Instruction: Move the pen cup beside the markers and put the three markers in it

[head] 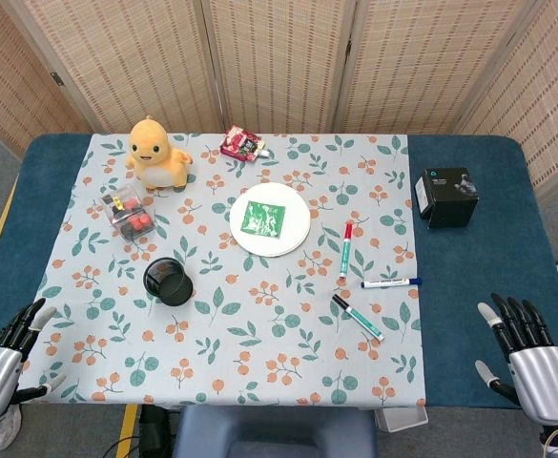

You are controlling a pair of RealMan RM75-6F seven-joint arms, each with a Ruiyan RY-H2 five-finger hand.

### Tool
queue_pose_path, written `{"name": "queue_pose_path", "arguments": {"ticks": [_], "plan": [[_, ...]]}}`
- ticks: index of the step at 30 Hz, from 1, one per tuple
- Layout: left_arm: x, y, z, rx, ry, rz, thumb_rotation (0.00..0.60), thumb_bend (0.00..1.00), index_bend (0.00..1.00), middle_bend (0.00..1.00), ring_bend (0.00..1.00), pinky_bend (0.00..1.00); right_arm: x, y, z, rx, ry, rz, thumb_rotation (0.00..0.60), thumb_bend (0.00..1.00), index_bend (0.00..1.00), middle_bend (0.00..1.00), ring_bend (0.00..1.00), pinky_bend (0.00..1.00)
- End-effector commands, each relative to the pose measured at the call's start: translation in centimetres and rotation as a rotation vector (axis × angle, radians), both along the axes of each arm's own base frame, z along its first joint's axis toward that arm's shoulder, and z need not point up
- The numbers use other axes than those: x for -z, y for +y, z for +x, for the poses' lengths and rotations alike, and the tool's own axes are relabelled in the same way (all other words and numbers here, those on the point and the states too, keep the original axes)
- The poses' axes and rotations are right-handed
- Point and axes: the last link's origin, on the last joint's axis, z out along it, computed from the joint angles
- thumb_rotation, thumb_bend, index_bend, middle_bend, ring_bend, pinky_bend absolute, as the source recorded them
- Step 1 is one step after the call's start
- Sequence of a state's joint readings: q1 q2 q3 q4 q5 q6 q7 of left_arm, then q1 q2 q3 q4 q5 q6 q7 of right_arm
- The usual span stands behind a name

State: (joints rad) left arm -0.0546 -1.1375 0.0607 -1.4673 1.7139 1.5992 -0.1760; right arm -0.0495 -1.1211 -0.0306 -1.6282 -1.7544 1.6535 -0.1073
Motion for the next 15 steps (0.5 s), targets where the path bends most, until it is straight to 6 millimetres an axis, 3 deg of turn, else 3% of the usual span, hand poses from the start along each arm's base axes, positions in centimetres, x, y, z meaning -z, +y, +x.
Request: {"name": "queue_pose_path", "arguments": {"ticks": [1, 10, 15], "plan": [[0.0, 0.1, 0.0, -0.002, 0.006, 0.000, 0.600, 0.03, 0.00, 0.00, 0.00, 0.23, 0.0, -0.1, 0.0, 0.006, 0.001, 0.002, 0.600, 0.23, 0.07, 0.00, 0.00, 0.00], [0.1, 0.4, 0.6, 0.043, -0.124, -0.064, 0.600, 0.03, 0.00, 0.00, 0.00, 0.23, -0.2, 0.0, -0.1, 0.011, -0.006, -0.018, 0.600, 0.24, 0.07, 0.00, 0.00, 0.00], [0.7, 1.7, 0.5, 0.064, -0.227, -0.101, 0.600, 0.03, 0.00, 0.00, 0.00, 0.24, 0.0, 0.0, 0.3, -0.007, -0.003, -0.008, 0.600, 0.23, 0.07, 0.00, 0.00, 0.00]]}}
